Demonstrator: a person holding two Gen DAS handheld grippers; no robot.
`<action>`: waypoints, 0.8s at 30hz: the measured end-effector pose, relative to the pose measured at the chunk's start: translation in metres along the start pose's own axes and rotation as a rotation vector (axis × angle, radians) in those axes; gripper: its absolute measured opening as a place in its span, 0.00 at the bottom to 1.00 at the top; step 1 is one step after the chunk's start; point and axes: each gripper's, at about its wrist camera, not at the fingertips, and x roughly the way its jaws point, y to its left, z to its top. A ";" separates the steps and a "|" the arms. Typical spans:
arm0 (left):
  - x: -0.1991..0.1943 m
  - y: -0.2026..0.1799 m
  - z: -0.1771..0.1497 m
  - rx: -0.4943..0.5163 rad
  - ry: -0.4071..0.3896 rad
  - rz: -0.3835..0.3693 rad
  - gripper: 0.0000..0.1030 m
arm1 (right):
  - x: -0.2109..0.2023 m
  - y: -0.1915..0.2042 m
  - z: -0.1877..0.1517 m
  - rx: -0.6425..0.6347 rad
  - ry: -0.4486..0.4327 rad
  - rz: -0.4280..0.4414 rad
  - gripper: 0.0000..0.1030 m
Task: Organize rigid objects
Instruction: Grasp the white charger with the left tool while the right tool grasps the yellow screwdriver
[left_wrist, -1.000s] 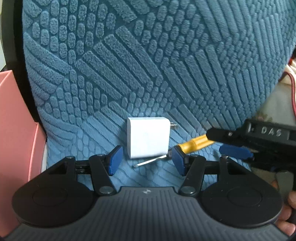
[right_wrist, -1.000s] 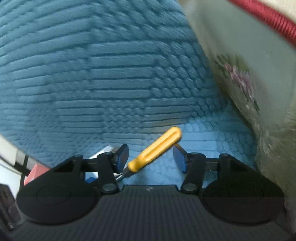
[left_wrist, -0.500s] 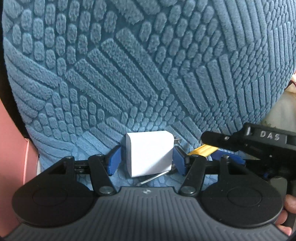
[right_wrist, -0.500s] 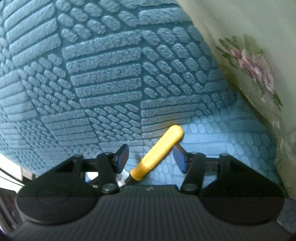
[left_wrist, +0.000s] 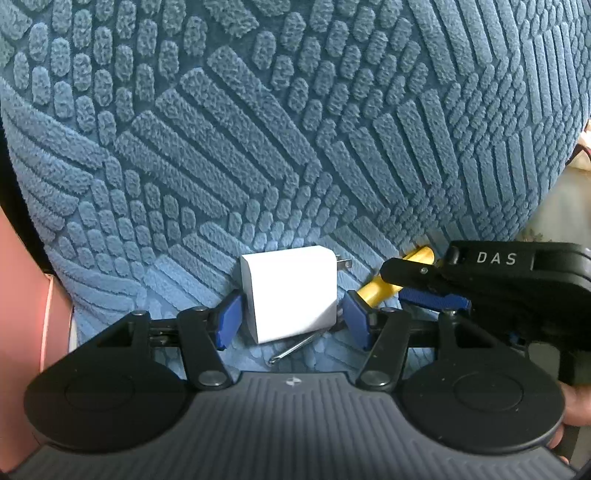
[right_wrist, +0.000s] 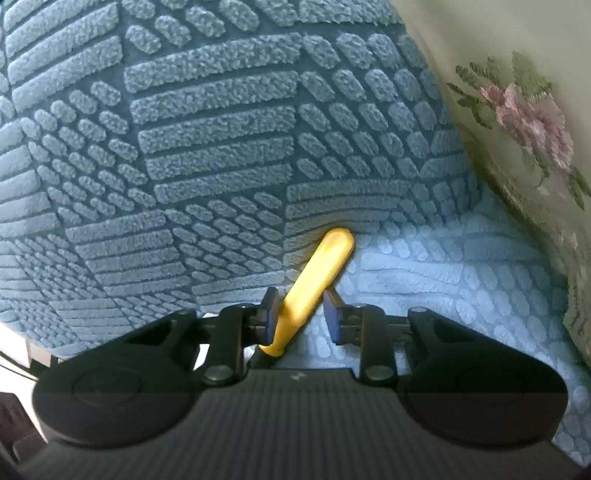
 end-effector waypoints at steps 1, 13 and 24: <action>-0.002 -0.004 -0.003 0.004 -0.001 0.001 0.63 | 0.002 0.003 -0.001 0.002 0.006 -0.010 0.28; -0.016 -0.004 -0.011 -0.011 -0.019 -0.019 0.63 | -0.045 0.011 0.007 0.005 -0.049 -0.100 0.25; -0.012 0.000 -0.009 -0.003 -0.018 -0.011 0.63 | -0.066 -0.006 0.012 0.022 -0.062 -0.170 0.23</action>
